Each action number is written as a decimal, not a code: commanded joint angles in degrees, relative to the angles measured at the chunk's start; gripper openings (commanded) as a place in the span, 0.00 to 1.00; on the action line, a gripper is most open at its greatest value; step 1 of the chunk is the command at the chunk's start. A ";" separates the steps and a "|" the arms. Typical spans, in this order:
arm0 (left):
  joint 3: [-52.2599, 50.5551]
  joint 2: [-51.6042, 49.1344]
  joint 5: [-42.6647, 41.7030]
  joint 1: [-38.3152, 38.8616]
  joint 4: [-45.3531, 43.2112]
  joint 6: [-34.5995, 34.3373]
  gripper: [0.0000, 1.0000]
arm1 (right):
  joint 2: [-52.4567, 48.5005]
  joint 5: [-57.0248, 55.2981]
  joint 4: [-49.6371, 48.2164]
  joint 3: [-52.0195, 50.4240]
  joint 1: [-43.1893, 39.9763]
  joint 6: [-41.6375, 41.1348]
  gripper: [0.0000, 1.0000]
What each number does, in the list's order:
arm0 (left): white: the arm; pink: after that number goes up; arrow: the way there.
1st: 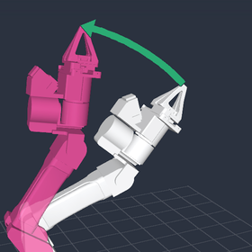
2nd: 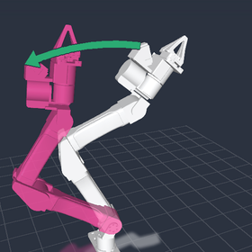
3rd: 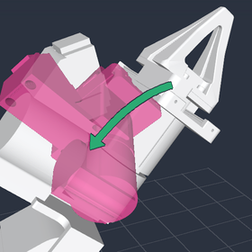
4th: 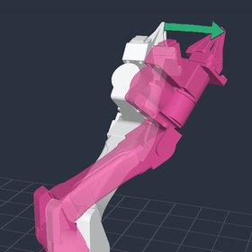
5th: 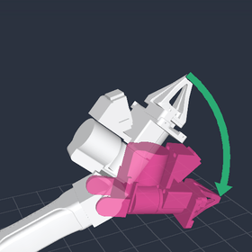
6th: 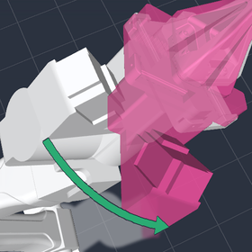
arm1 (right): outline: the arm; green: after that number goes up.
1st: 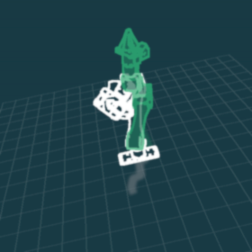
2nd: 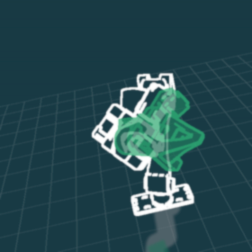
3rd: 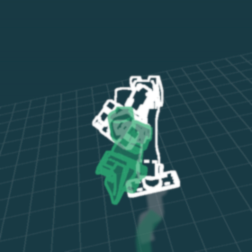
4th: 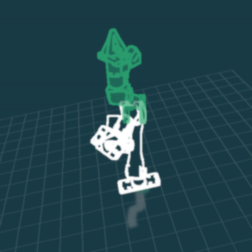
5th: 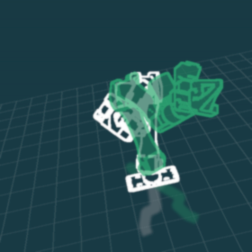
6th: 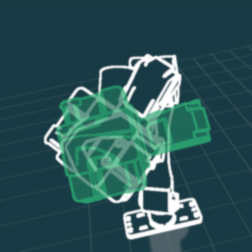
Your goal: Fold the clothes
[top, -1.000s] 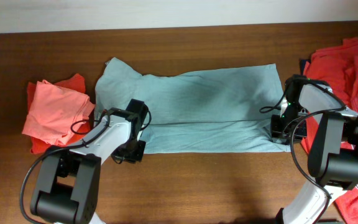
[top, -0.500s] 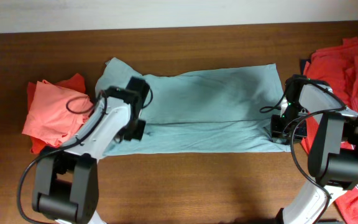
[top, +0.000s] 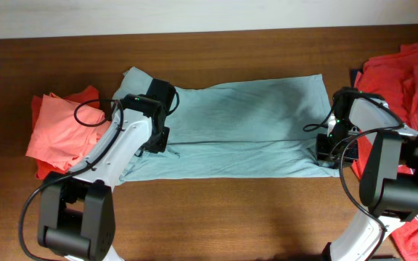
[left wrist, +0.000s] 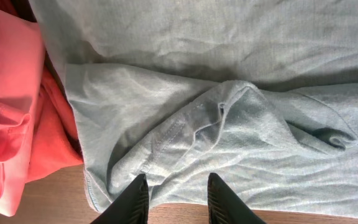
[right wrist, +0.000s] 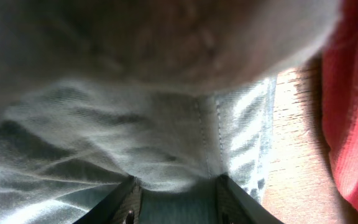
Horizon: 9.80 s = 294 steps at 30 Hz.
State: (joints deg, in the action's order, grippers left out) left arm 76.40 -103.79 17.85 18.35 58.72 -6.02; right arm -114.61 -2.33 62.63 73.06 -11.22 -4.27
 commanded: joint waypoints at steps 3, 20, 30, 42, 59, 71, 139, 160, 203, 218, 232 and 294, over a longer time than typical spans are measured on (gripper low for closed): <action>0.35 -0.85 -0.02 -0.24 0.02 -0.13 0.32 | -2.03 -0.70 -1.53 -1.27 -0.11 -0.70 0.44; 15.72 0.68 -5.97 -3.45 -0.59 -2.03 0.54 | 7.80 1.64 9.70 18.80 -0.11 -0.63 0.56; 18.82 -2.01 -20.46 -15.89 -14.32 4.87 0.64 | 9.35 5.29 8.28 29.40 0.00 5.64 0.67; 22.47 -18.64 -34.16 -23.02 -34.34 11.34 0.68 | 9.35 5.35 8.98 29.38 0.00 5.77 0.68; 22.88 -31.34 -34.36 -23.08 -45.59 11.28 0.67 | 9.35 5.31 8.98 29.38 0.00 5.77 0.68; 24.00 -31.71 -36.20 -23.08 -42.36 10.12 0.17 | 9.33 5.27 6.03 29.38 -0.02 5.77 0.67; 25.97 -34.42 -37.42 -23.12 -42.29 5.62 0.56 | -24.57 13.88 -38.42 28.94 1.25 5.55 0.50; 29.33 -34.40 -41.09 -23.02 -36.48 5.62 0.05 | -22.84 11.04 -34.80 29.90 1.07 5.31 0.04; 33.11 -14.56 -36.70 -28.17 19.43 7.85 0.01 | -12.17 -5.42 16.15 46.01 -1.44 1.90 0.04; 33.03 -14.56 -35.41 -27.80 29.55 10.86 0.01 | -12.17 -4.15 27.28 45.99 -1.44 1.92 0.04; 31.74 -14.56 -30.88 -27.02 34.86 10.82 0.01 | -12.20 -3.30 33.38 44.22 -1.44 1.92 0.13; 23.06 -14.58 -27.02 -16.72 22.95 8.61 0.33 | -12.28 16.48 25.31 27.67 -8.04 14.58 0.43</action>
State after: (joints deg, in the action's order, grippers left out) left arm 99.77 -120.29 -9.34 1.37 82.15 3.38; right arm -128.40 12.19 90.24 105.30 -19.38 8.25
